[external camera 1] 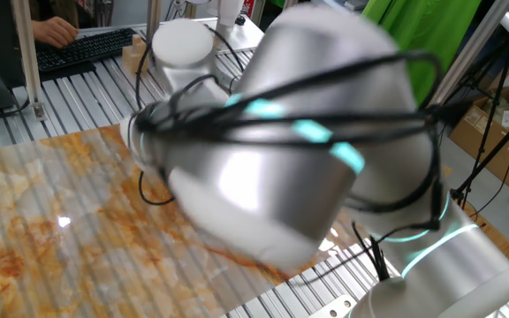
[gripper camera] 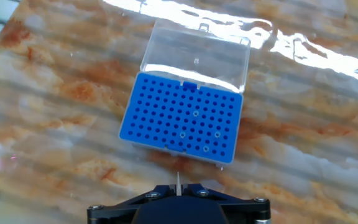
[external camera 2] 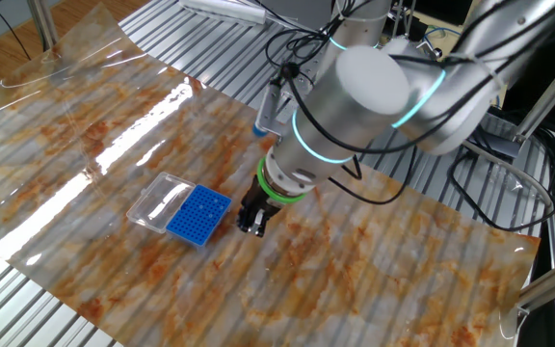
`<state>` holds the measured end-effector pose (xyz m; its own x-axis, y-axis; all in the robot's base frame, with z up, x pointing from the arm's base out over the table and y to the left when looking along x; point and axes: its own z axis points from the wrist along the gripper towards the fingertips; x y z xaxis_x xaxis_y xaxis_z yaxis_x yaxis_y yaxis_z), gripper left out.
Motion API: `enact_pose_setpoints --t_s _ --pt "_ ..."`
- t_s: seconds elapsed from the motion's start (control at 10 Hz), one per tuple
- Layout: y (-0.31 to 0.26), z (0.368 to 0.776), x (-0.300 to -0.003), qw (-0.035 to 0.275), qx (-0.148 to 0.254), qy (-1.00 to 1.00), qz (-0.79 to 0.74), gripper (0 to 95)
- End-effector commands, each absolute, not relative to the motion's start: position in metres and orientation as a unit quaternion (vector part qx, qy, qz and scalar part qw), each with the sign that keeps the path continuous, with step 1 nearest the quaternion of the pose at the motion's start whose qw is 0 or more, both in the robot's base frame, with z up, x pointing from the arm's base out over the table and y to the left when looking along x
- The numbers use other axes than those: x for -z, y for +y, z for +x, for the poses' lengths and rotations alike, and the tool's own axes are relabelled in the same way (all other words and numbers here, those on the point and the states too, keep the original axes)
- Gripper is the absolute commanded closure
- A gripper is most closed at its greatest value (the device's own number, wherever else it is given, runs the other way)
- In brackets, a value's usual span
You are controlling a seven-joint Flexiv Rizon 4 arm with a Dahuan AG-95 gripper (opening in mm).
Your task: Insert a small pipette tip into the holder for small pipette tips
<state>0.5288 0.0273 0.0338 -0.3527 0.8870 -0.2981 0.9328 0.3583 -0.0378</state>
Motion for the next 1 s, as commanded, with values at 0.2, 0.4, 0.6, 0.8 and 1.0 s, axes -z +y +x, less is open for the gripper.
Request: enact_pose_setpoints --t_s 0.2,0.4,0.6,0.8,1.0 --pt "0.032 0.523 -0.042 0.083 0.087 0.831 0.544 95.0" --pt "0.03 0.521 -0.045 0.064 0.077 0.837 0.538 95.0" --pt "0.028 0.519 -0.048 0.04 0.067 0.847 0.527 95.0" --pt "0.025 0.517 -0.05 0.026 0.067 0.854 0.516 95.0" --pt "0.023 0.514 -0.053 0.015 0.061 0.861 0.505 95.0"
